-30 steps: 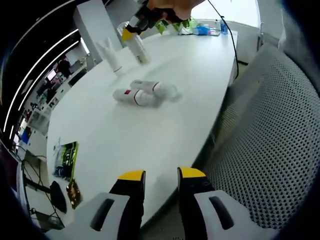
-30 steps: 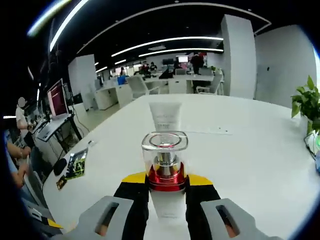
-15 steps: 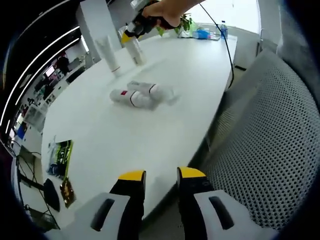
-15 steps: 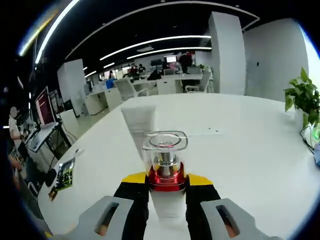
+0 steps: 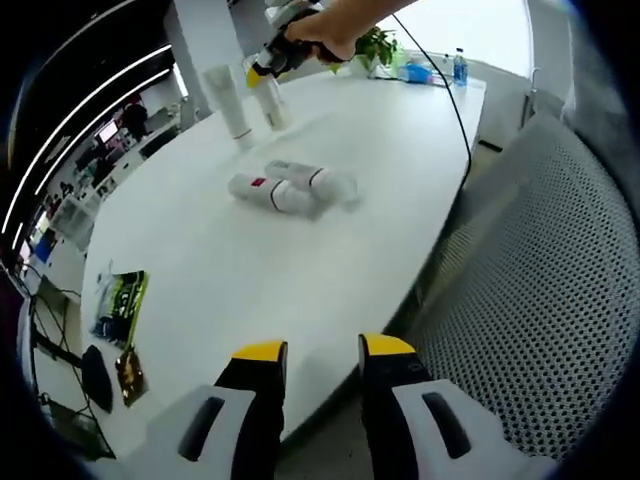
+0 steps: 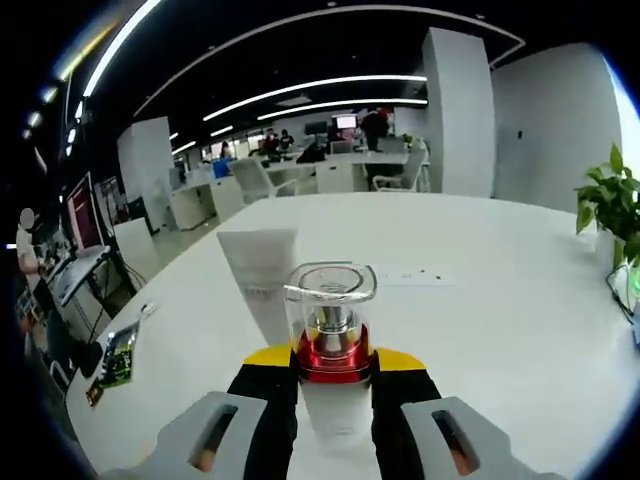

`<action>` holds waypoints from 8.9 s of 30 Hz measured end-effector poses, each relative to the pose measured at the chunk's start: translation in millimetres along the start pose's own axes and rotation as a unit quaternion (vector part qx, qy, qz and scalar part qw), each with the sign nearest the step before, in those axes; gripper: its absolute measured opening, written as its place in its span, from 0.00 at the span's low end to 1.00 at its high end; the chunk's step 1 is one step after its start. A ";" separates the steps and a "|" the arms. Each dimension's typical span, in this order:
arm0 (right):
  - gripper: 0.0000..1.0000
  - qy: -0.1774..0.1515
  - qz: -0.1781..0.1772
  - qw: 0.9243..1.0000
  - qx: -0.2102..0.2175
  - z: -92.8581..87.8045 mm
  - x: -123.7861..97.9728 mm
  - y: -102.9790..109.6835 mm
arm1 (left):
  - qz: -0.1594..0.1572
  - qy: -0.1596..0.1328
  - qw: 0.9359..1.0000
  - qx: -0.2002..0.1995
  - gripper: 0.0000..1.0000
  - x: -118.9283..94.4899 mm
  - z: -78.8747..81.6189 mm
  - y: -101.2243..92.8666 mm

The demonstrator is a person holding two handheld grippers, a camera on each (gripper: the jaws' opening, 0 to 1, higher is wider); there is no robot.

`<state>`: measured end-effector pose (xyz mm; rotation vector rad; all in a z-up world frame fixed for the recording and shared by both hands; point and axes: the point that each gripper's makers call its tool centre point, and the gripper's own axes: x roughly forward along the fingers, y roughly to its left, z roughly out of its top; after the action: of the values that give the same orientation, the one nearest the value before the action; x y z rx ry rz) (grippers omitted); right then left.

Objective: Arrange the skincare products in the storage area until every visible bottle or jar stands upright without overlapping.

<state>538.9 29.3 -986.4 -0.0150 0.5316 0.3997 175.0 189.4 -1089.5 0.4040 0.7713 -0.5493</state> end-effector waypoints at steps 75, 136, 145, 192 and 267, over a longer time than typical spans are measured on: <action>0.23 0.089 0.169 0.970 -0.152 -17.0 12.6 -9.0 | -0.013 0.005 1.000 -0.012 0.18 2.1 -3.4 -3.9; 0.32 0.099 0.102 0.986 -0.088 -13.5 21.6 -1.6 | -0.004 0.017 1.000 -0.001 0.14 1.7 -7.8 -0.2; 0.35 0.131 0.107 0.985 -0.027 -84.9 -41.3 28.1 | 0.006 0.011 1.000 0.004 0.13 0.3 -5.8 2.8; 0.11 0.192 0.108 0.974 -0.058 -218.7 -112.6 121.6 | -0.005 0.007 0.999 0.040 0.12 -2.3 -2.1 -2.7; 0.10 0.056 0.526 0.752 -0.393 -153.1 -246.7 237.8 | -0.407 -0.188 0.721 -0.528 0.19 -82.8 92.4 8.1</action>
<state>180.6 140.4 -975.2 -0.5843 0.4101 1.7389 181.0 172.9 -966.5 -1.1610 0.7148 -0.8620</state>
